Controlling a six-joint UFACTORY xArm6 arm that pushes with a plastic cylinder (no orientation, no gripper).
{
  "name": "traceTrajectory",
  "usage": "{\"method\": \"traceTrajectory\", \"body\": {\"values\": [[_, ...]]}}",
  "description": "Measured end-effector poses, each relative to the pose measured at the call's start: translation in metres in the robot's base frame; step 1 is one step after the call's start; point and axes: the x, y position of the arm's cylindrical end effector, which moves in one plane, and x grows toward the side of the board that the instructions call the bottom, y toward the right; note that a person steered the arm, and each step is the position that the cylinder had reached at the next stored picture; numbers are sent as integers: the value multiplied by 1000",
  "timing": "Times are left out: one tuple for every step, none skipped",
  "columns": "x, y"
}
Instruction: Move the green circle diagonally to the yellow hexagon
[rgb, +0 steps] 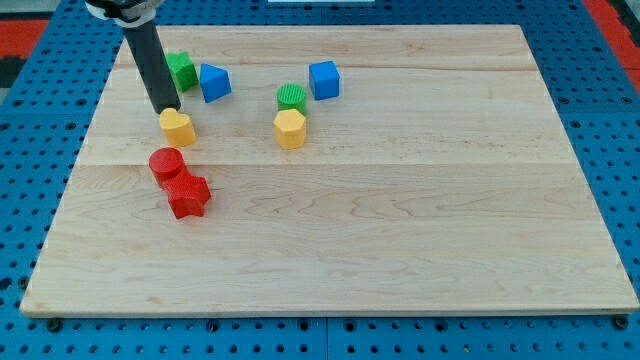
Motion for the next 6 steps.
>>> {"method": "traceTrajectory", "body": {"values": [[15,6],[15,10],[6,42],[-6,93],[-4,165],[-2,225]]}}
